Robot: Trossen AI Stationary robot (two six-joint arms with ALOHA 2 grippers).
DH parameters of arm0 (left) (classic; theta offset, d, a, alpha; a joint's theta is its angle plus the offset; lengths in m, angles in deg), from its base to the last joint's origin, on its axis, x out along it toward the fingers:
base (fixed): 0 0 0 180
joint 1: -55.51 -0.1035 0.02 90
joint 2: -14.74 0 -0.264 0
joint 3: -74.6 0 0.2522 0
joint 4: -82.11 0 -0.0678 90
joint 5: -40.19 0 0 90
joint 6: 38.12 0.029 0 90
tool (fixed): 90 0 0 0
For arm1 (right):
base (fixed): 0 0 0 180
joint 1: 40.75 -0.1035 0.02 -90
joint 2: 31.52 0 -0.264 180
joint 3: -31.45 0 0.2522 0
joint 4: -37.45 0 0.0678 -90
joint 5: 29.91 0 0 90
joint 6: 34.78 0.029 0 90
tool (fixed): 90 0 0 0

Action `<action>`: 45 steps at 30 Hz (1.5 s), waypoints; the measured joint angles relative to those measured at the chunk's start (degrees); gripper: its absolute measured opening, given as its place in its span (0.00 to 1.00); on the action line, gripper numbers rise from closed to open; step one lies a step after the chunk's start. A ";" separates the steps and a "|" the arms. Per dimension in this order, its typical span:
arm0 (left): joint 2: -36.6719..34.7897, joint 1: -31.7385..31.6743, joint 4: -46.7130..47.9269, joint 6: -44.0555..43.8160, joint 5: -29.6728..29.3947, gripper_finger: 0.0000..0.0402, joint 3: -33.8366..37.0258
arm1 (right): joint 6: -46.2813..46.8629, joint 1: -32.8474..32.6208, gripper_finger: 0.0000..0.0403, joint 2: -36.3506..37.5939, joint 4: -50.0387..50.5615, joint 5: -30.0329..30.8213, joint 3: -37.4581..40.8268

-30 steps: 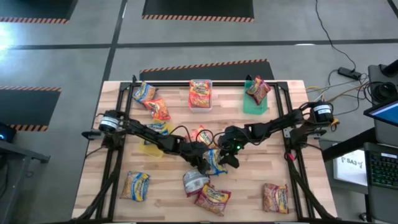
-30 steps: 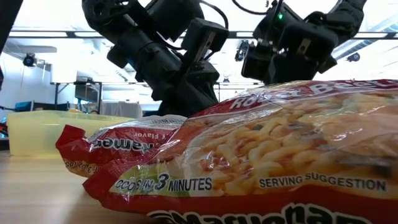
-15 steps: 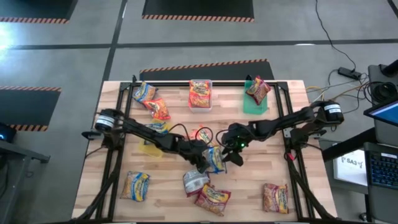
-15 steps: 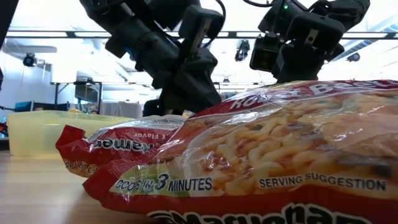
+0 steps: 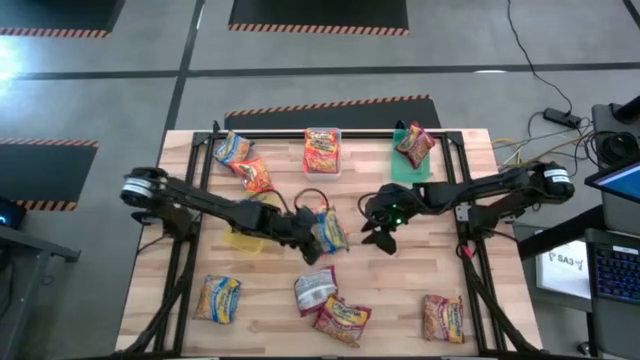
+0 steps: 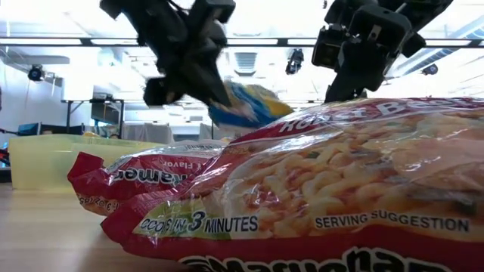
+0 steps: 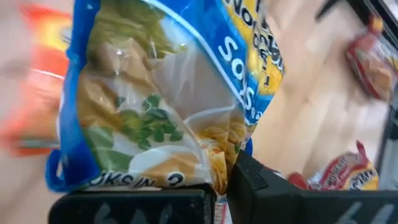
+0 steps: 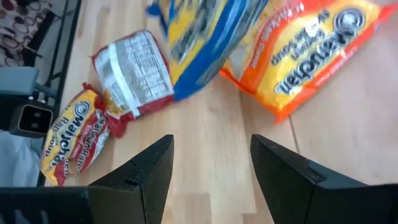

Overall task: Sort Maruchan noodles
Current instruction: Put the blue noodle pack into the yellow bin

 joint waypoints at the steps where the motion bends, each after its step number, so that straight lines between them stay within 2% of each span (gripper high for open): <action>1: -1.67 0.06 2.31 0.02 -1.76 0.00 0.00 | -0.17 0.03 0.50 0.16 -0.09 0.04 0.00; 5: -8.04 0.26 13.08 -0.35 -9.50 0.00 0.00 | -0.66 0.00 0.50 -0.34 0.05 0.85 0.00; 9: -12.91 0.37 25.49 -4.36 -13.68 0.00 0.00 | -1.50 0.00 0.50 -2.04 0.32 0.93 0.00; 16: -17.10 1.66 43.30 -12.64 -15.02 0.00 0.00 | -1.68 0.00 0.50 -5.95 0.40 1.01 0.02; 21: -18.04 3.50 52.60 -19.73 -15.11 0.00 0.00 | -1.67 0.00 0.50 -8.91 0.30 1.01 0.02; 26: -16.66 4.87 54.42 -21.58 -10.91 0.00 0.00 | -1.66 0.00 0.50 -10.59 0.26 0.98 0.02; 38: -9.47 5.38 60.45 -21.04 -6.26 0.00 0.02 | -1.66 0.00 0.50 -10.24 -1.59 0.98 0.04; 45: -6.03 5.38 60.74 -15.42 -3.68 0.00 0.02 | -1.58 0.00 0.50 -10.24 -2.22 0.98 0.04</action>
